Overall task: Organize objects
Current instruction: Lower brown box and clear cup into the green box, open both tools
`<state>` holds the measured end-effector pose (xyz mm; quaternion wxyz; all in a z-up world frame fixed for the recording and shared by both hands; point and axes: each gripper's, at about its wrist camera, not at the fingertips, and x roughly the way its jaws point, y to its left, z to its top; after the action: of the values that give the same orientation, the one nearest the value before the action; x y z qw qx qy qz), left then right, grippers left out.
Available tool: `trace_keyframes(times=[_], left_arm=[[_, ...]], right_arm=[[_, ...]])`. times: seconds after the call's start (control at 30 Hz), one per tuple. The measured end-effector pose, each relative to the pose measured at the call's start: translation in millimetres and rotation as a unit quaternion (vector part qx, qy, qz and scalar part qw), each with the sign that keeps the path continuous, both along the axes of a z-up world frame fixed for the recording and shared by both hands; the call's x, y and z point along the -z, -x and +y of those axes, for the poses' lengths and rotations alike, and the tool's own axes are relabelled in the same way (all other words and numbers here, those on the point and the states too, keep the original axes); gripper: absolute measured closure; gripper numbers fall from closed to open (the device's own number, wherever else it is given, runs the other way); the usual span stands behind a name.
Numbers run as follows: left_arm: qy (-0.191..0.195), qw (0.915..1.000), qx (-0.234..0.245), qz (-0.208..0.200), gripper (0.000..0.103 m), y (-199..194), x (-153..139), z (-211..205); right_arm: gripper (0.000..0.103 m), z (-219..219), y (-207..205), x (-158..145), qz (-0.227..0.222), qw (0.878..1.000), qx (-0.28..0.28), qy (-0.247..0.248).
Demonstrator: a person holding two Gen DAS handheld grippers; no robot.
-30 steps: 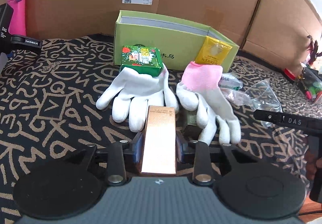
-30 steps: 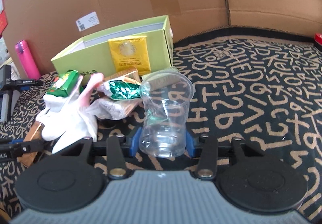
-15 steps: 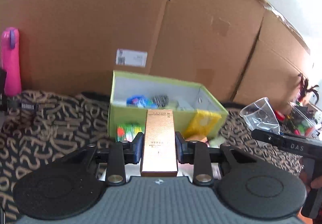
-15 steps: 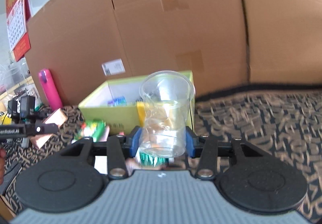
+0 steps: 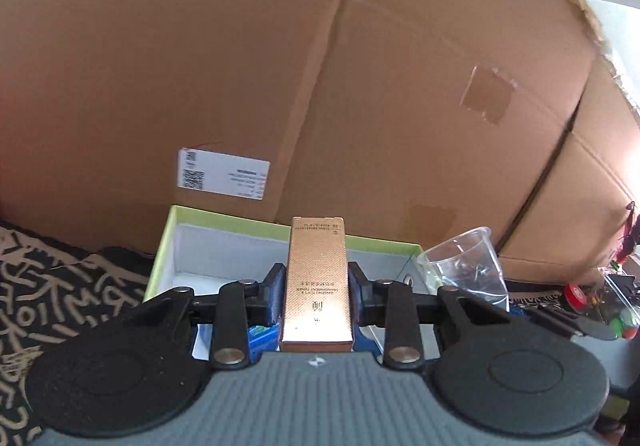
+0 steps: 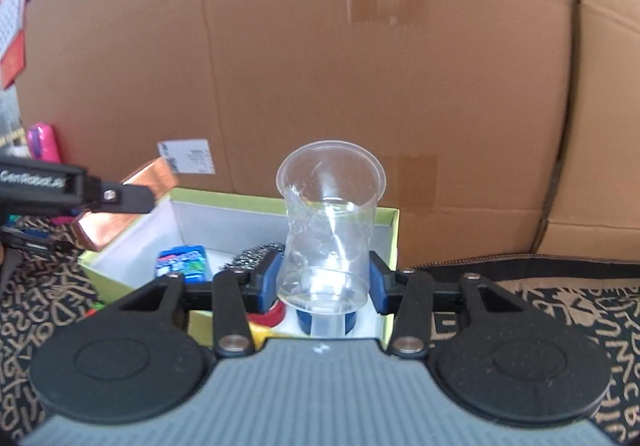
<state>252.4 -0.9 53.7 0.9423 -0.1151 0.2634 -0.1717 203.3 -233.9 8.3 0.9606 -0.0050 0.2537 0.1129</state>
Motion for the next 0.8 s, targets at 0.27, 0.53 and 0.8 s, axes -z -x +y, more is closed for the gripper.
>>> trace_keyframes(times=[0.27,0.53,0.8], left_arm=[[-0.01,0.9995,0.003,0.029,0.07,-47.3,22.2,-28.8],[-0.036,0.9992,-0.017,0.001,0.012,-37.2,20.8,-17.4],[-0.076,0.996,-0.048,-0.002,0.012,-7.6,3.7,-15.8]], right_arm=[[0.056,8.8,-43.7,28.8,0.036,0.999,-0.006,0.015],[0.005,18.7,-29.6,39.7,-0.008,0.998,-0.041,0.041],[0.0,5.6,-3.0,20.5,-0.024,0.999,-0.027,0.013]])
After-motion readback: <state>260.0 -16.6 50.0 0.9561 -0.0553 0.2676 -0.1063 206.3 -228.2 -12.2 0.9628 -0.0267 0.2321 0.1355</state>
